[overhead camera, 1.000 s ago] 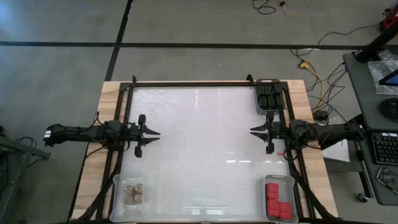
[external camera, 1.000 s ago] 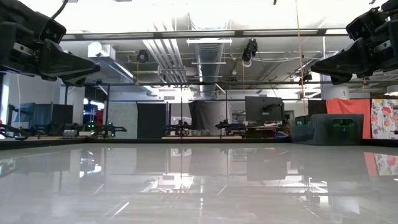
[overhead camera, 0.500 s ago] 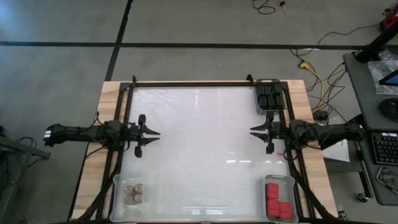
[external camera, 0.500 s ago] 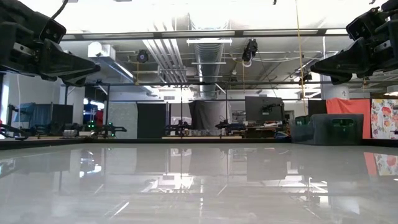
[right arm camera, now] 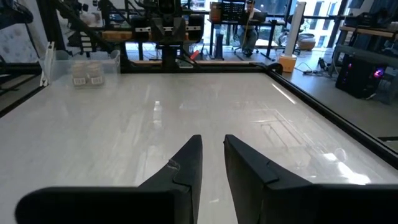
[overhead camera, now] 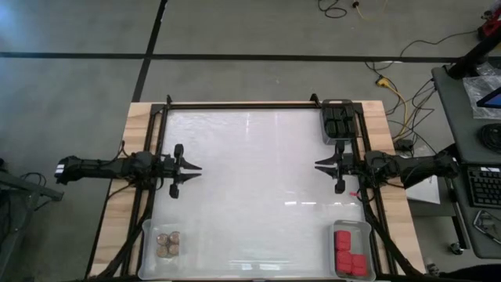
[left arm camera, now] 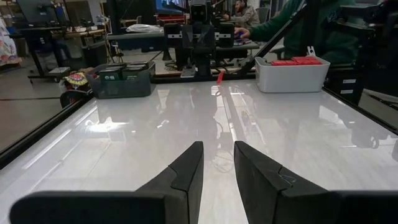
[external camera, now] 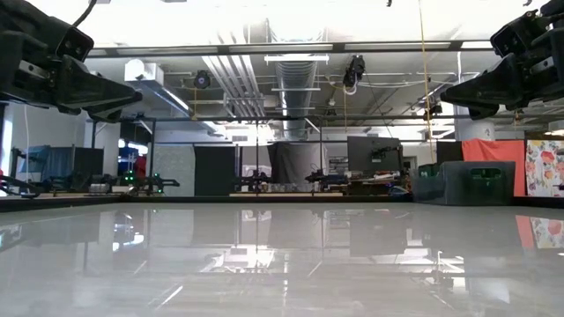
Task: Sort spices by type
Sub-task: Return to Home Position
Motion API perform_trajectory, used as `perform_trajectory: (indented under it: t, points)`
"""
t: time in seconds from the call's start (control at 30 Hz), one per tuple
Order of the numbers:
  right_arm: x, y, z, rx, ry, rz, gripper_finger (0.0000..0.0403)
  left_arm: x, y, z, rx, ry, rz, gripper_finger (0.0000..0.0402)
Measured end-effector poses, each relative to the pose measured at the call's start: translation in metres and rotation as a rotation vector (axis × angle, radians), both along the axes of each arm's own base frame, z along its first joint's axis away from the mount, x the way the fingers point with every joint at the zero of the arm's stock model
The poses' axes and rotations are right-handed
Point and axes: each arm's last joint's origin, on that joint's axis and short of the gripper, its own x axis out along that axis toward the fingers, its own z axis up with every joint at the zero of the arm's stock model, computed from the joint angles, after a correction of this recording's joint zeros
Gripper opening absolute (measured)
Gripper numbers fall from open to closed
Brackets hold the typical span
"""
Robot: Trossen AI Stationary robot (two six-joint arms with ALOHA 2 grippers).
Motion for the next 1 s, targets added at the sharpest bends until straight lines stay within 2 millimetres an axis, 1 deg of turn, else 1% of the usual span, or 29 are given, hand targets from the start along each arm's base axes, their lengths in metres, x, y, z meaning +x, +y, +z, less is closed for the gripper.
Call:
perform_trajectory:
  t: [0.67,0.8,1.0]
  points:
    - [0.0000,0.0000,0.0000,0.000,0.000,0.000,0.0091,0.0000,0.0000,0.0001,0.000,0.000,0.000,0.0075]
    - [0.0000,0.0000,0.0000,0.001,0.000,0.000,0.0089,0.0000,0.0000,0.0000,0.000,0.000,0.000,0.0075]
    - [0.0000,0.0000,0.0000,0.001,0.000,-0.001,0.0074,0.0000,0.0000,0.0000,0.000,0.000,0.000,0.0075]
